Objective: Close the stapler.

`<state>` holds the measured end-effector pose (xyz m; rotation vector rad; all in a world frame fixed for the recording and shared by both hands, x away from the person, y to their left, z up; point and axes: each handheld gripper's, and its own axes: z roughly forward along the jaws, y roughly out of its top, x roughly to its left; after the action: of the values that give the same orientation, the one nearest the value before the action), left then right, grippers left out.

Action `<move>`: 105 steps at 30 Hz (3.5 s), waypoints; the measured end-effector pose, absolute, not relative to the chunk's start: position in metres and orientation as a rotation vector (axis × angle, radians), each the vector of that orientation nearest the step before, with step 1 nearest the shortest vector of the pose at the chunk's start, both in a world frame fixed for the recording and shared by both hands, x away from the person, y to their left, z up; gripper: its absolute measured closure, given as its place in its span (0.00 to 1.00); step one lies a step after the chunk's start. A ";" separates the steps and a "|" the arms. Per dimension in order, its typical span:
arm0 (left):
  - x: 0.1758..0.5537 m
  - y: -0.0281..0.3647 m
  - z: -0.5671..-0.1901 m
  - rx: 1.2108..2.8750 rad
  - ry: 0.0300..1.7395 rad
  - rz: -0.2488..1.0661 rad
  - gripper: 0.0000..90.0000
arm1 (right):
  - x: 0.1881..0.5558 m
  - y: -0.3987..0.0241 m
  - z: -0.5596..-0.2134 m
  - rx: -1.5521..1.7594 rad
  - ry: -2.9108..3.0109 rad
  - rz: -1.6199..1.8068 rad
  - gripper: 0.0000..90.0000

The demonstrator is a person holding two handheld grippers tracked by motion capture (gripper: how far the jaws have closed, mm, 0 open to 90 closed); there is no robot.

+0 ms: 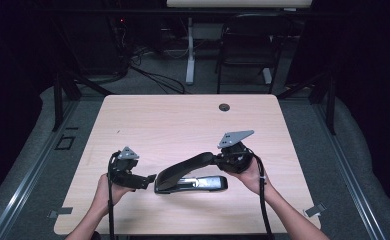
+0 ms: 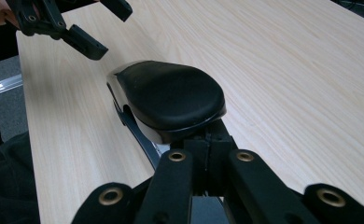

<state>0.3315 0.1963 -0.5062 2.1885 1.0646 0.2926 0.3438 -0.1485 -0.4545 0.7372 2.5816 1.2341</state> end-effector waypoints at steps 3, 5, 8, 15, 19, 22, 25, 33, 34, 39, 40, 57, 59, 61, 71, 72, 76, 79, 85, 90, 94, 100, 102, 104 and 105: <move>0.332 0.197 -0.506 2.190 1.075 0.295 0.12 | 0.344 -0.151 -0.457 0.750 2.582 1.220 1.00; 0.332 0.198 -0.506 2.189 1.079 0.296 0.11 | 0.345 -0.154 -0.459 0.762 2.585 1.210 1.00; 0.332 0.198 -0.507 2.184 1.085 0.302 0.11 | 0.345 -0.157 -0.463 0.779 2.592 1.188 1.00; 0.333 0.197 -0.508 2.187 1.092 0.301 0.11 | 0.346 -0.163 -0.473 0.816 2.608 1.147 1.00; 0.333 0.197 -0.508 2.186 1.098 0.302 0.11 | 0.347 -0.163 -0.476 0.808 2.629 1.105 1.00; 0.333 0.198 -0.508 2.186 1.101 0.297 0.11 | 0.348 -0.163 -0.479 0.804 2.622 1.096 1.00; 0.333 0.198 -0.508 2.184 1.104 0.300 0.10 | 0.348 -0.164 -0.481 0.798 2.626 1.089 1.00; 0.334 0.196 -0.510 2.195 1.104 0.302 0.10 | 0.348 -0.170 -0.494 0.824 2.660 1.017 1.00; 0.334 0.196 -0.510 2.201 1.101 0.296 0.10 | 0.348 -0.170 -0.495 0.830 2.659 1.018 1.00; 0.334 0.195 -0.511 2.203 1.102 0.300 0.10 | 0.350 -0.171 -0.501 0.842 2.679 0.986 1.00; 0.334 0.195 -0.511 2.203 1.102 0.300 0.10 | 0.351 -0.172 -0.501 0.841 2.682 0.978 1.00; 0.333 0.196 -0.510 2.203 1.096 0.298 0.10 | 0.359 -0.177 -0.515 0.866 2.739 0.870 1.00; 0.333 0.196 -0.510 2.204 1.096 0.295 0.10 | 0.361 -0.180 -0.512 0.881 2.725 0.850 1.00; 0.333 0.196 -0.510 2.202 1.096 0.298 0.10 | 0.363 -0.186 -0.507 0.915 2.688 0.852 1.00; 0.333 0.194 -0.510 2.209 1.088 0.298 0.10 | 0.347 -0.187 -0.469 0.859 2.586 1.068 1.00; 0.333 0.194 -0.510 2.209 1.087 0.298 0.10 | 0.346 -0.184 -0.469 0.843 2.597 1.060 1.00; 0.333 0.194 -0.510 2.209 1.087 0.297 0.10 | 0.343 -0.176 -0.474 0.801 2.642 1.026 1.00; 0.333 0.194 -0.510 2.212 1.085 0.297 0.10 | 0.345 -0.178 -0.474 0.827 2.653 1.048 1.00; 0.333 0.193 -0.510 2.220 1.077 0.294 0.10 | 0.346 -0.174 -0.484 0.816 2.688 0.960 1.00; 0.333 0.193 -0.510 2.220 1.079 0.293 0.10 | 0.347 -0.175 -0.486 0.821 2.706 0.947 1.00; 0.333 0.192 -0.511 2.222 1.079 0.292 0.10 | 0.348 -0.174 -0.490 0.822 2.713 0.918 1.00; 0.333 0.192 -0.511 2.222 1.079 0.293 0.10 | 0.348 -0.174 -0.493 0.823 2.720 0.916 1.00; 0.333 0.192 -0.511 2.224 1.078 0.292 0.10 | 0.348 -0.174 -0.494 0.828 2.712 0.928 1.00; 0.333 0.191 -0.511 2.225 1.076 0.291 0.10 | 0.348 -0.174 -0.493 0.822 2.715 0.908 1.00; 0.333 0.191 -0.511 2.225 1.076 0.290 0.10 | 0.348 -0.174 -0.494 0.831 2.710 0.925 1.00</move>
<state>0.3330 0.1911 -0.5114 2.2252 1.0765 0.2899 0.3476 -0.1736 -0.4940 0.8310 2.7103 0.9252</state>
